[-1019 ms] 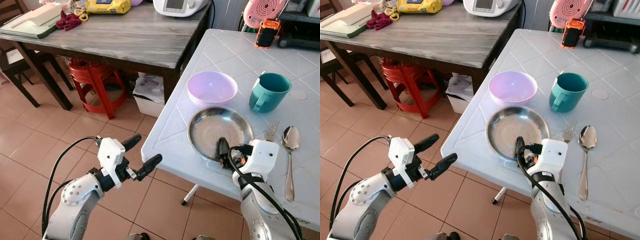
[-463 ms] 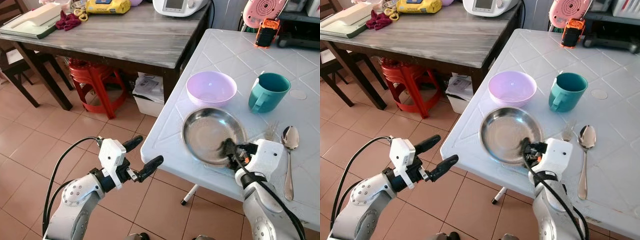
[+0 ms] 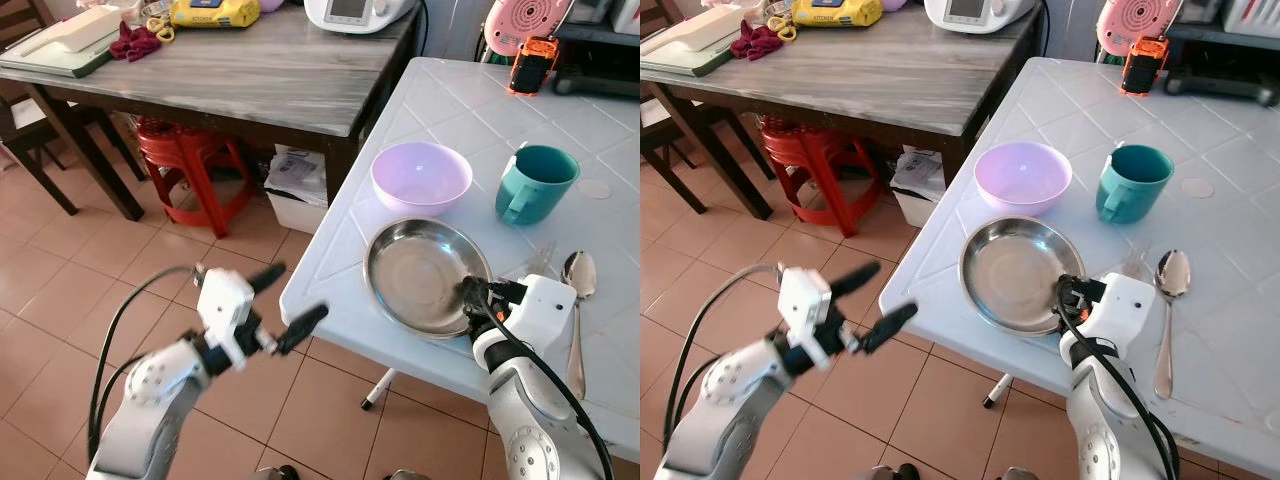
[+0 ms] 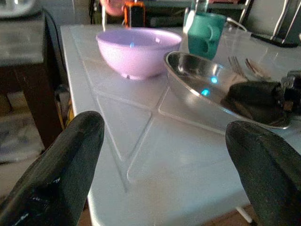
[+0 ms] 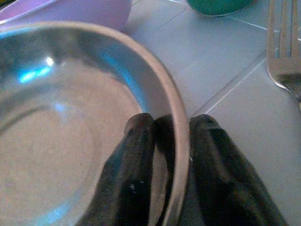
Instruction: Setting the table
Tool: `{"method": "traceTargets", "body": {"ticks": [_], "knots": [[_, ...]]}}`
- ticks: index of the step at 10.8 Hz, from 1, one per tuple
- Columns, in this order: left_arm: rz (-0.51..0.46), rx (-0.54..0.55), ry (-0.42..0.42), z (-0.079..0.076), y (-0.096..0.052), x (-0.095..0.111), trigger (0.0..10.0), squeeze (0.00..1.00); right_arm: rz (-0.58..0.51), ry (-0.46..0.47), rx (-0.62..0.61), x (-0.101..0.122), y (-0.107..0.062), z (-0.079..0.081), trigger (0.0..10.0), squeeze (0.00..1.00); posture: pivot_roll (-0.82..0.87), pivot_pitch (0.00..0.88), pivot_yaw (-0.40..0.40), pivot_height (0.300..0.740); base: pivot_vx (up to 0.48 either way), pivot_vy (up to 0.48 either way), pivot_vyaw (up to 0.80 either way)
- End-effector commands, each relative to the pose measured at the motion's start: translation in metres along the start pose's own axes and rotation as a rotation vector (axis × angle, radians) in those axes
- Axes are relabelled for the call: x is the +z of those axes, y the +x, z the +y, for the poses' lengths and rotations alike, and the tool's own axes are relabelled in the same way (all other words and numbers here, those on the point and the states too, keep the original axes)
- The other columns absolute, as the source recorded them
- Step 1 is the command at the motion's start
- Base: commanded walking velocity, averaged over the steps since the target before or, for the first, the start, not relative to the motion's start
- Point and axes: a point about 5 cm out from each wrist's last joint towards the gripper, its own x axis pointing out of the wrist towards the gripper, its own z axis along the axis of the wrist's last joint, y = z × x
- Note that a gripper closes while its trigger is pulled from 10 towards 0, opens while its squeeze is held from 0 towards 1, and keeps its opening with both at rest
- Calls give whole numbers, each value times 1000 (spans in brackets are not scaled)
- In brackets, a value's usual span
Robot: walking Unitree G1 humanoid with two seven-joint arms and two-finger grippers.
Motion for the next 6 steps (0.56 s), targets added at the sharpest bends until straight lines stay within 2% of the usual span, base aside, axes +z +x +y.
{"method": "traceTargets", "body": {"ticks": [1,2,6], "knots": [[6,20,17,2,-2,-1,10000,0,72,31,7,-12,0,3,0,0,-77,147,93,740,0,0,0],[4,15,17,1,0,-1,10000,0,93,78,6,-14,0,4,0,0,-79,147,90,740,0,0,0],[-2,42,25,3,1,-3,10000,0,143,149,-3,-18,2,5,0,0,-76,143,87,740,0,0,0]]}}
